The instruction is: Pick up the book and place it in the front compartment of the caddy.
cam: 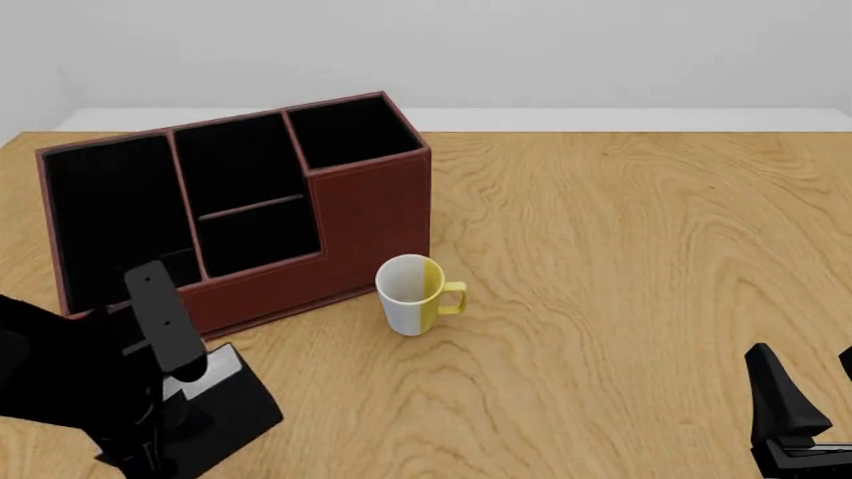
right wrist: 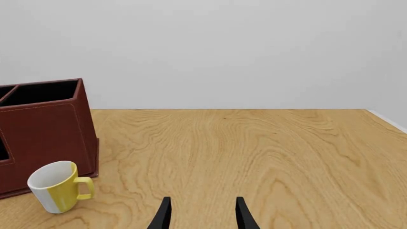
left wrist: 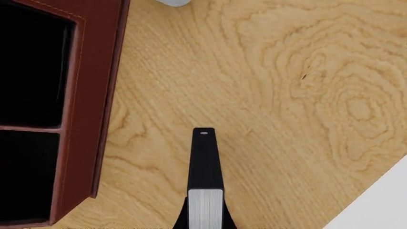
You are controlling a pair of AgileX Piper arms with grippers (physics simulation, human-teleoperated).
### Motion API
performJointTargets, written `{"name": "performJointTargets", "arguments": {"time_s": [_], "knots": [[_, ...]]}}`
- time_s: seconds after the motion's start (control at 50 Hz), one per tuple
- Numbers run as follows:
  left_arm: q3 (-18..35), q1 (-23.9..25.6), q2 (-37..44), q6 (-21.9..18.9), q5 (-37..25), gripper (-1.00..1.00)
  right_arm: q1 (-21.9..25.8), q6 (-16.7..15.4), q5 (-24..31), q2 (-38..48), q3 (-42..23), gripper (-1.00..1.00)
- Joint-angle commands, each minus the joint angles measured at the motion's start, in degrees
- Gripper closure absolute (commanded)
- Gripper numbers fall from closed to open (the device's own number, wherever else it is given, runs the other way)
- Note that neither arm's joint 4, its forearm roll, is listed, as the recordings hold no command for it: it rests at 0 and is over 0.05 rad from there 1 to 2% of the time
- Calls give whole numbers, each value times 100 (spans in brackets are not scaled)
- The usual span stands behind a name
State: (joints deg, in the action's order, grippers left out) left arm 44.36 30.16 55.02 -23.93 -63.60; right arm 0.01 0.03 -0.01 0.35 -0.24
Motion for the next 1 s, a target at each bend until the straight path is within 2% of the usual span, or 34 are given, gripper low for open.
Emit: {"name": "performJointTargets", "arguments": {"time_s": [0.02,0.1,0.14,0.22,0.36,0.54,0.6,0.64,0.84,0.92,0.96,1.0], "knots": [[1255,-501,43,-1033,-485,100,0,1,0,0,0,-100],[1785,-527,193,-1224,-616,100,1,2,0,-1,0,-100],[2167,-284,341,-987,-629,100,0,-2,0,-1,0,-100],[2488,-528,446,-1407,-628,100,0,-1,-1,-2,0,-100],[3122,-576,684,-1699,-629,100,0,-2,0,-1,0,-100],[3655,-750,962,-2196,-630,100,1,1,0,0,0,-100],[3890,-814,1118,-2426,-630,100,1,-1,0,1,0,-100],[3910,-989,1180,-2732,-630,100,-2,5,1,1,0,-100],[4598,-965,1921,-3065,-630,100,-1,5,1,3,0,-100],[4780,-1030,2188,-3326,-630,100,1,-1,-1,-1,0,-100],[4887,-1142,2331,-3624,-630,100,-2,-1,-1,-2,0,-100],[4966,-1091,2436,-3545,-630,100,1,-1,0,-1,0,-100]]}}
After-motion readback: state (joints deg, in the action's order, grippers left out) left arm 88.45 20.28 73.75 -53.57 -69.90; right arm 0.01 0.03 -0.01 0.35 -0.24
